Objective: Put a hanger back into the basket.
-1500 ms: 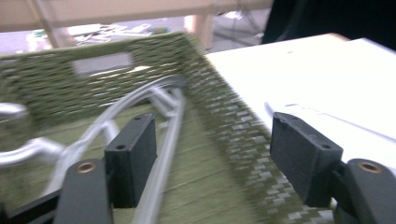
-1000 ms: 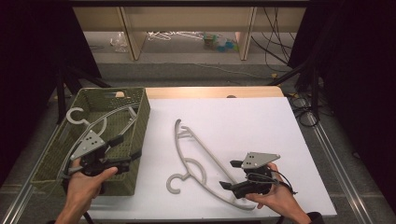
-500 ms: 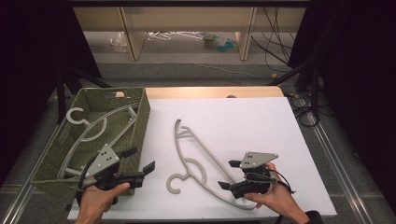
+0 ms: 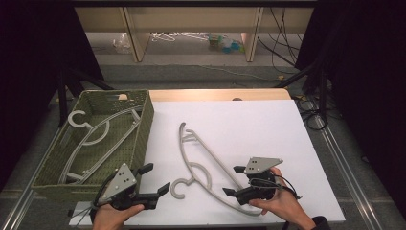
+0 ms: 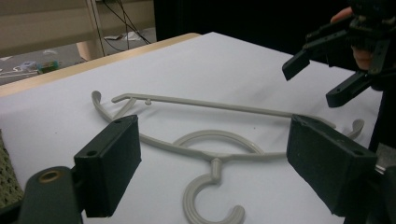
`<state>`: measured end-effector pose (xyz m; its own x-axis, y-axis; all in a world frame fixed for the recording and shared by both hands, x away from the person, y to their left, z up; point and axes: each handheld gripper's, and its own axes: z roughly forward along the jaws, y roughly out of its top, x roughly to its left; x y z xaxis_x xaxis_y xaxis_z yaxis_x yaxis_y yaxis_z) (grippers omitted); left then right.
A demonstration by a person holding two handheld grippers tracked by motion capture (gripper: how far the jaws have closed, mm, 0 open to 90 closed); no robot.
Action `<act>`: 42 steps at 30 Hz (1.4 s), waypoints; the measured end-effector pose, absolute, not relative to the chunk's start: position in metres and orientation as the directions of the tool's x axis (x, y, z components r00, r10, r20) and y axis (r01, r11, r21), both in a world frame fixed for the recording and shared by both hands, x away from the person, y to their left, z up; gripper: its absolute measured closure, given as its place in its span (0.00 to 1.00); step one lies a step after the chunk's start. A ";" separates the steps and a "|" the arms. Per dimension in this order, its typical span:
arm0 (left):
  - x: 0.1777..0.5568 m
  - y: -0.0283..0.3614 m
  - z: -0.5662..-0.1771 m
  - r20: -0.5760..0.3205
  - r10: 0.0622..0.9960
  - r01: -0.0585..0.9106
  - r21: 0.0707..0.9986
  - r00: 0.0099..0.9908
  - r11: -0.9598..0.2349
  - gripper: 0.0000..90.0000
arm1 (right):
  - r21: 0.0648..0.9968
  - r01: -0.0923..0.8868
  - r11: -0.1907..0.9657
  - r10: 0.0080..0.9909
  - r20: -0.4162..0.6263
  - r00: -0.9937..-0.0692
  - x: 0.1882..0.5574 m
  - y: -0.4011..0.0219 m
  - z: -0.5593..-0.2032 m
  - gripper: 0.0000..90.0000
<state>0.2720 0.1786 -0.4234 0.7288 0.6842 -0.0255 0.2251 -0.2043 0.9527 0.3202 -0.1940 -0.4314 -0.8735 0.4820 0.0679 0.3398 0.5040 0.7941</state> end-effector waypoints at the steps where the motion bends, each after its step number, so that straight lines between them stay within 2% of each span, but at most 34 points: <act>1: 0.272 0.177 -0.425 -0.026 0.683 0.228 0.951 0.730 -0.207 0.19 | 0.791 0.343 0.507 0.479 0.072 -0.875 0.320 -0.194 -0.432 0.23; 5: 0.272 0.176 -0.428 0.011 0.678 0.210 0.947 0.735 -0.243 0.19 | 0.787 0.344 0.511 0.480 0.071 -0.875 0.320 -0.192 -0.433 0.22; 7: 0.272 0.175 -0.429 -0.015 0.678 0.225 0.949 0.735 -0.223 0.19 | 0.785 0.343 0.516 0.475 0.070 -0.877 0.320 -0.191 -0.434 0.22; 10: 0.272 0.176 -0.430 0.008 0.674 0.220 0.942 0.739 -0.252 0.19 | 0.780 0.346 0.522 0.476 0.070 -0.877 0.319 -0.187 -0.436 0.22; 16: 0.273 0.176 -0.431 0.003 0.677 0.225 0.942 0.736 -0.249 0.19 | 0.762 0.327 0.560 0.452 0.050 -0.890 0.318 -0.173 -0.439 0.19; 24: 0.275 0.174 -0.435 -0.013 0.674 0.241 0.939 0.739 -0.245 0.19 | 0.714 0.310 0.628 0.435 0.009 -0.900 0.323 -0.144 -0.450 0.21; 32: 0.275 0.174 -0.434 -0.010 0.673 0.242 0.937 0.740 -0.253 0.19 | 0.584 0.360 0.728 0.435 0.014 -0.900 0.331 -0.127 -0.463 0.30; 38: 0.275 0.175 -0.435 -0.008 0.672 0.243 0.936 0.741 -0.256 0.19 | 0.493 0.386 0.780 0.425 0.035 -0.905 0.336 -0.120 -0.471 0.45; 42: 0.276 0.175 -0.435 -0.002 0.671 0.241 0.934 0.742 -0.265 0.19 | 0.462 0.373 0.805 0.416 0.009 -0.909 0.336 -0.116 -0.471 0.52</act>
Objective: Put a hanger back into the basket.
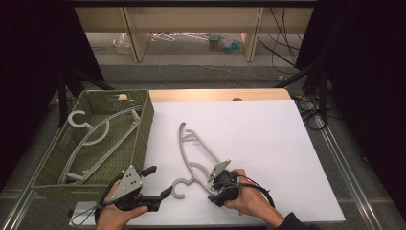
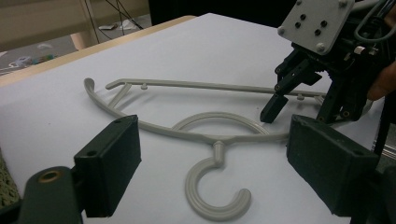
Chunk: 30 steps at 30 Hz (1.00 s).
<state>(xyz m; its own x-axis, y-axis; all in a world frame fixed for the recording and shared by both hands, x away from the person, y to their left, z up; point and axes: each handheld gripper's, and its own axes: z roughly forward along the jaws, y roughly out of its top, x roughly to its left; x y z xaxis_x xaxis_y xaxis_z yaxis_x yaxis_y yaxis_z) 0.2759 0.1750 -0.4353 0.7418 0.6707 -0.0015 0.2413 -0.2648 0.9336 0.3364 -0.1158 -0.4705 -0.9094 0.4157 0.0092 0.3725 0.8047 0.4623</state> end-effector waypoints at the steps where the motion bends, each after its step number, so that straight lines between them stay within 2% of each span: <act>1: 0.276 0.175 -0.435 0.004 0.671 0.239 0.933 0.742 -0.269 0.19 | 0.453 0.375 0.809 0.420 0.003 -0.908 0.336 -0.114 -0.470 0.53; 5: 0.276 0.175 -0.436 0.001 0.671 0.242 0.933 0.741 -0.268 0.19 | 0.422 0.363 0.831 0.398 0.006 -0.917 0.335 -0.108 -0.467 0.63; 9: 0.276 0.175 -0.436 0.000 0.671 0.243 0.932 0.741 -0.269 0.20 | 0.388 0.393 0.834 0.417 0.023 -0.908 0.338 -0.104 -0.466 0.65; 19: 0.277 0.176 -0.436 0.008 0.673 0.241 0.931 0.740 -0.276 0.20 | 0.339 0.370 0.865 0.394 -0.001 -0.919 0.340 -0.097 -0.463 0.70; 30: 0.277 0.176 -0.436 0.007 0.675 0.241 0.932 0.737 -0.273 0.21 | 0.320 0.385 0.866 0.399 0.024 -0.917 0.345 -0.098 -0.462 0.83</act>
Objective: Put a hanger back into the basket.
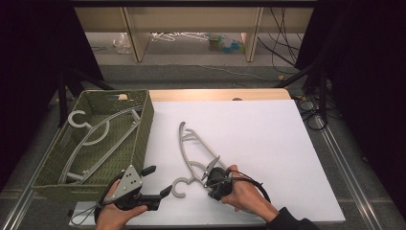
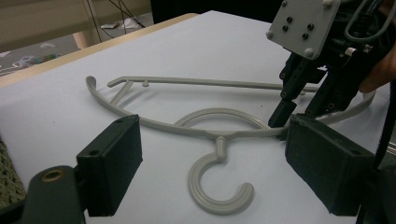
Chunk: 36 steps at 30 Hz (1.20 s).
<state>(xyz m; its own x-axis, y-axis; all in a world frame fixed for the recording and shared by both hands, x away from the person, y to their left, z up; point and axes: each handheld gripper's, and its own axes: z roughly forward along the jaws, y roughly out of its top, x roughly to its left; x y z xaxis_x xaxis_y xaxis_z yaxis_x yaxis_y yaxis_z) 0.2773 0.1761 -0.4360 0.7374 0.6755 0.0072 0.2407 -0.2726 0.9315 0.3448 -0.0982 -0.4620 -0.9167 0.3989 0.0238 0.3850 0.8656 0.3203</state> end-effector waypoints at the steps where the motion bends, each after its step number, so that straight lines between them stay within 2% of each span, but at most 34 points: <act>1: 0.277 0.176 -0.436 0.011 0.675 0.240 0.930 0.738 -0.278 0.21 | 0.334 0.379 0.863 0.399 0.010 -0.917 0.345 -0.098 -0.463 0.83; 13: 0.278 0.177 -0.436 0.017 0.672 0.239 0.928 0.741 -0.287 0.21 | 0.324 0.352 0.878 0.374 -0.004 -0.927 0.343 -0.096 -0.462 0.84; 20: 0.278 0.177 -0.436 0.021 0.672 0.235 0.928 0.741 -0.288 0.21 | 0.323 0.340 0.883 0.359 0.002 -0.934 0.343 -0.097 -0.462 0.88; 36: 0.278 0.176 -0.437 0.040 0.666 0.227 0.924 0.745 -0.308 0.22 | 0.318 0.258 0.913 0.279 -0.022 -0.960 0.342 -0.098 -0.461 0.91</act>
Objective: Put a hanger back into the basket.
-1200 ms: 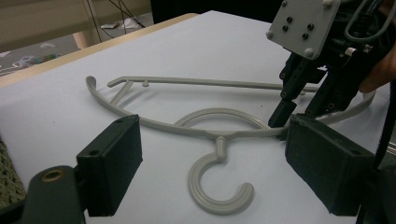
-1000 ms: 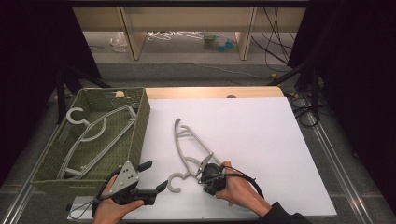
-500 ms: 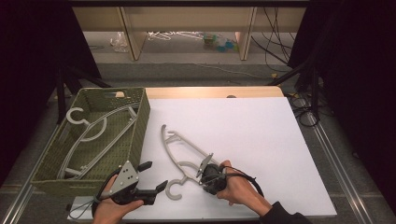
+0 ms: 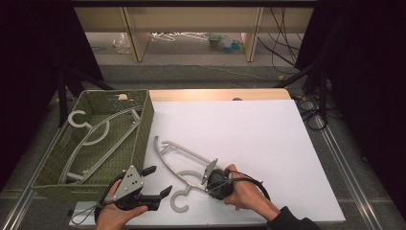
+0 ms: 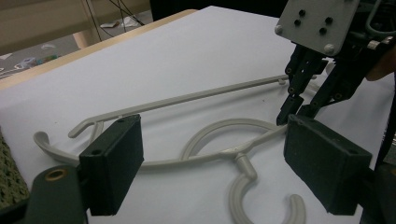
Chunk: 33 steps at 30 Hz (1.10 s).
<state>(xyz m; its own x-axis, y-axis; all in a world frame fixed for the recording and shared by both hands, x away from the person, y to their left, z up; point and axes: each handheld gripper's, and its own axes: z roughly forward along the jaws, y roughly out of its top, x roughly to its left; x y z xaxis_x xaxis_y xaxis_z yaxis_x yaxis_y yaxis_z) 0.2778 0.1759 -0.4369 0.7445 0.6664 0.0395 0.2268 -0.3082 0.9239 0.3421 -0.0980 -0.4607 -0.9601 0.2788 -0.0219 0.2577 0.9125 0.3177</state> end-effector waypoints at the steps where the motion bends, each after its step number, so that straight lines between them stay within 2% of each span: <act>1: 0.278 0.176 -0.437 0.042 0.666 0.225 0.924 0.745 -0.310 0.22 | 0.310 0.254 0.916 0.274 -0.020 -0.962 0.341 -0.098 -0.460 0.91; 6: 0.278 0.175 -0.437 0.045 0.665 0.225 0.922 0.745 -0.315 0.22 | 0.304 0.217 0.928 0.234 -0.023 -0.972 0.339 -0.101 -0.459 0.91; 7: 0.278 0.175 -0.438 0.037 0.664 0.227 0.924 0.747 -0.307 0.22 | 0.289 0.184 0.939 0.204 -0.039 -0.978 0.341 -0.102 -0.458 0.91; 9: 0.278 0.175 -0.438 0.039 0.664 0.226 0.924 0.747 -0.309 0.22 | 0.308 0.211 0.928 0.227 -0.016 -0.974 0.338 -0.102 -0.457 0.91; 25: 0.277 0.172 -0.440 0.087 0.658 0.205 0.913 0.748 -0.354 0.24 | 0.326 0.177 0.929 0.189 -0.004 -0.982 0.332 -0.112 -0.445 0.91; 33: 0.280 0.159 -0.445 0.118 0.617 0.194 0.889 0.778 -0.415 0.24 | 0.347 0.157 0.924 0.172 -0.013 -0.985 0.328 -0.119 -0.435 0.91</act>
